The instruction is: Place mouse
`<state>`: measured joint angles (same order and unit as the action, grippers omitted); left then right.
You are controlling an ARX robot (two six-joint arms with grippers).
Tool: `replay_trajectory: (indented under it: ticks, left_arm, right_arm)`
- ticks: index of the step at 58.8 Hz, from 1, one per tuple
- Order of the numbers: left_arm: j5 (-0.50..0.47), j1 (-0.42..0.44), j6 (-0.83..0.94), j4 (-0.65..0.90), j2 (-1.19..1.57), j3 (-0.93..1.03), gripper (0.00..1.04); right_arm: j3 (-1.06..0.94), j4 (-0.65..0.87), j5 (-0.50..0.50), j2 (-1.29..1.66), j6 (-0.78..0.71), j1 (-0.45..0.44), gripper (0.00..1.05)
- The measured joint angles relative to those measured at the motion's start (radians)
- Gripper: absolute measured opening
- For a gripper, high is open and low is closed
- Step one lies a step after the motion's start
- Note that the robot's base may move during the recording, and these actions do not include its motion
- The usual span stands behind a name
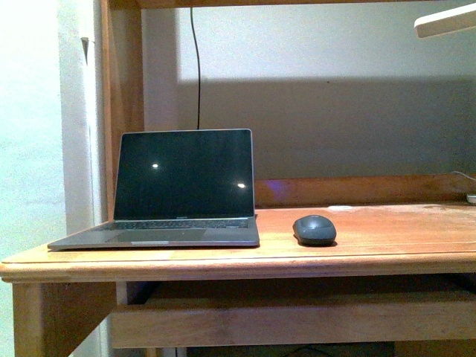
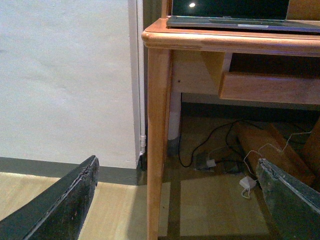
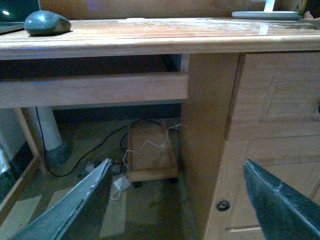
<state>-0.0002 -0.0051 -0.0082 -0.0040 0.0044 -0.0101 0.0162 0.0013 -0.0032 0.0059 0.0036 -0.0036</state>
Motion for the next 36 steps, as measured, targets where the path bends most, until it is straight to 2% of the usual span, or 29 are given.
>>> replay_trajectory:
  ticks: [5, 36]
  left_arm:
    - [0.0, 0.0, 0.0, 0.0, 0.0, 0.0, 0.97]
    - [0.0, 0.0, 0.0, 0.0, 0.0, 0.0, 0.97]
  right_arm:
    - [0.0, 0.0, 0.0, 0.0, 0.0, 0.0, 0.99]
    - [0.0, 0.0, 0.0, 0.0, 0.0, 0.0, 0.97]
